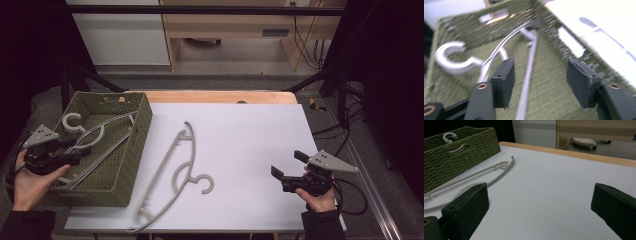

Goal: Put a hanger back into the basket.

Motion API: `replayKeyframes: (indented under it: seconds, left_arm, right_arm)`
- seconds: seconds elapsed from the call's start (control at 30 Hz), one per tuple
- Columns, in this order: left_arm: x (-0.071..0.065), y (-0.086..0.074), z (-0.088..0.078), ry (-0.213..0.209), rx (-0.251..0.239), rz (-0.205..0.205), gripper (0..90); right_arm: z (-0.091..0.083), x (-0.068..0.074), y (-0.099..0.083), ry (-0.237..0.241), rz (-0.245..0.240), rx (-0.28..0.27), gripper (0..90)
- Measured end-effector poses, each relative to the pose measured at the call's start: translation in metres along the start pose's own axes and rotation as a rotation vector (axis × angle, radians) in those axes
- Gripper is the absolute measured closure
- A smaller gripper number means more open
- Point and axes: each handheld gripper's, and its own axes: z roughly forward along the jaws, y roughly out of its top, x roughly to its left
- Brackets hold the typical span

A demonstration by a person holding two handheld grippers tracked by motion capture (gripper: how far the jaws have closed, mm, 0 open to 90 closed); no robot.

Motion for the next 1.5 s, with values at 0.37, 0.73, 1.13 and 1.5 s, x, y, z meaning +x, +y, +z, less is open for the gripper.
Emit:
replayKeyframes:
  seconds: [0.37, 0.73, 1.13, 1.5]
  left_arm:
    - [-0.056, 0.011, 0.005, -0.101, -0.129, 0.033, 26.5]
    - [-0.104, 0.009, 0.019, -0.195, -0.143, 0.05, 17.3]
    - [-0.14, -0.003, 0.034, -0.281, -0.14, 0.092, 21.3]
    - [-0.166, -0.014, 0.05, -0.326, -0.062, 0.139, 26.3]
  right_arm:
    - [0.0, 0.0, 0.0, 0.001, 0.001, -0.003, 1.7]
    - [0.001, 0.0, -0.001, 0.005, 0.001, 0.002, 1.7]
    - [0.003, 0.002, -0.001, 0.003, 0.001, 0.005, 1.7]
    - [0.002, 0.002, -0.001, 0.005, -0.001, 0.001, 1.7]
